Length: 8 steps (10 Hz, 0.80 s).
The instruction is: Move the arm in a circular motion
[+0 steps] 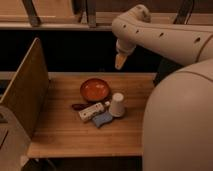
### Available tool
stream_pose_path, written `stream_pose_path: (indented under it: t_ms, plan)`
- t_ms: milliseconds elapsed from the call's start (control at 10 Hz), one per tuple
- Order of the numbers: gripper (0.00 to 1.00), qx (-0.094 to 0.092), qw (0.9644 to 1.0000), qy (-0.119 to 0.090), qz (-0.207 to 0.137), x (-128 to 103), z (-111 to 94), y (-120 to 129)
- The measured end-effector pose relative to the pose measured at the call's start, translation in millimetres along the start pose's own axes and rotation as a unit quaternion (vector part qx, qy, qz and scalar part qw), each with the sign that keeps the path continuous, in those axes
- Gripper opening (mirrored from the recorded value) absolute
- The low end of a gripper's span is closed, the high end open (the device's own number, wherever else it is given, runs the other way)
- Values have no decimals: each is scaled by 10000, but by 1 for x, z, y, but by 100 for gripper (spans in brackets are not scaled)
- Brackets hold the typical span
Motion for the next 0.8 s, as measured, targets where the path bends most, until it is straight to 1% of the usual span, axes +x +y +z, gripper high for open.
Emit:
stream_pose_path:
  t_ms: [100, 200, 300, 400, 500, 600, 700, 800]
  plan:
    - [80, -76, 9996, 264, 72, -1, 14, 9]
    - [80, -198, 9987, 471, 62, -7, 28, 21]
    - [80, -374, 9972, 654, -7, -16, 44, 37]
    - [80, -537, 9957, 749, -120, -27, 55, 51]
    - [80, -818, 9928, 765, -421, -51, 70, 74]
    - [80, -1064, 9892, 659, -759, -77, 76, 97]
    - [80, -1269, 9848, 456, -1098, -103, 73, 118]
    - [80, -1501, 9765, 204, -1531, -128, 59, 142]
